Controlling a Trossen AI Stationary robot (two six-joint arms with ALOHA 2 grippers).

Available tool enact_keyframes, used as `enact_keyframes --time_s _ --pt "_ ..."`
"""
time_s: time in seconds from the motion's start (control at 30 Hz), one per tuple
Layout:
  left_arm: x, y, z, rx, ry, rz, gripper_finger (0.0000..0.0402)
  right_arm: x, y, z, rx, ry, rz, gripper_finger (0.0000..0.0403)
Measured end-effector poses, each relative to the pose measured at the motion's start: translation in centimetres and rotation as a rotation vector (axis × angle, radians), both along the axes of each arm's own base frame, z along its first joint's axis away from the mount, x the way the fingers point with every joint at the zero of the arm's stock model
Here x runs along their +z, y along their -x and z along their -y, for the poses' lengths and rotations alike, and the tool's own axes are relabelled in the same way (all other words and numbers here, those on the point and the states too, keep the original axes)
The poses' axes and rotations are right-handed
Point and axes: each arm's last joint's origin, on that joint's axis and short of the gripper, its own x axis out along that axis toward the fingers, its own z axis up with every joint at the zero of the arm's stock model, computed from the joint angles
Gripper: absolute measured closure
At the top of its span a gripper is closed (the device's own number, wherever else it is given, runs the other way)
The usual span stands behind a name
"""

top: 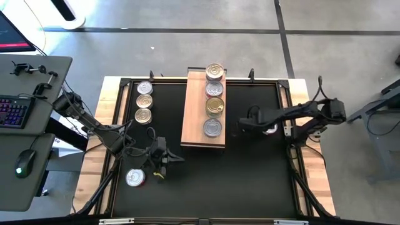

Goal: Stack canned seafood by type on shelf
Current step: Stack the red tuna can on top of the red tuna can on the shelf

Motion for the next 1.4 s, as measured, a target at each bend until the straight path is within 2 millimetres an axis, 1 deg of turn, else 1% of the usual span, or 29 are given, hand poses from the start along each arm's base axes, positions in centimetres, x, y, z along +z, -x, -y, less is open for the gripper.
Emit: enact_keyframes --time_s 0.23,0.37,0.43,0.53,0.63,0.7,0.8,0.87,0.93,1.03,1.13,1.2,1.3,1.4 --pt "0.0 0.0 0.0 -0.018 -0.053 -0.001 0.0402 0.8 0.1 -5.3 0.001 -0.086 0.137 0.0403" --pt "0.0 0.0 0.0 -0.018 -0.052 -0.001 0.0401 0.9 0.7 -8.7 -0.003 -0.153 0.180 0.0403" --pt "0.0 0.1 0.1 -0.022 -0.031 -0.002 0.0402 0.8 0.9 -10.5 -0.008 -0.183 0.230 0.0403" --pt "0.0 0.4 0.7 -0.060 0.037 -0.011 0.0401 0.8 0.8 -13.4 -0.023 -0.246 0.378 0.0403" --pt "-0.4 0.8 1.8 -0.105 0.089 -0.031 0.0402 0.9 0.0 -16.7 0.023 -0.330 0.623 0.0403" --pt "-0.9 1.1 2.7 -0.147 0.101 -0.053 0.0402 0.8 -0.4 -18.4 0.055 -0.369 0.742 0.0403" --pt "-2.1 1.4 4.5 -0.201 0.082 -0.090 0.0401 0.0 -1.8 -20.5 0.094 -0.448 0.871 0.0403" --pt "-3.2 1.4 5.6 -0.209 0.075 -0.117 0.0402 -1.0 -3.1 -21.4 0.129 -0.449 0.915 0.0403" --pt "-4.6 1.2 6.7 -0.208 0.081 -0.141 0.0402 -1.7 -5.1 -22.0 0.142 -0.430 0.937 0.0403" --pt "-6.6 0.5 7.9 -0.192 0.112 -0.168 0.0402 -1.8 -9.0 -22.7 0.236 -0.377 0.954 0.0403" --pt "-8.2 -0.3 8.6 -0.176 0.148 -0.170 0.0402 -0.6 -12.5 -23.3 0.425 -0.341 0.936 0.0403" --pt "-8.7 -0.8 8.9 -0.175 0.161 -0.159 0.0402 1.0 -14.1 -23.7 0.522 -0.326 0.934 0.0403" --pt "-9.1 -1.2 8.8 -0.183 0.135 -0.156 0.0402 3.7 -15.3 -24.0 0.614 -0.309 0.924 0.0403" --pt "-9.1 -1.7 8.3 -0.181 0.078 -0.143 0.0401 5.1 -14.9 -24.1 0.662 -0.274 0.826 0.0403"
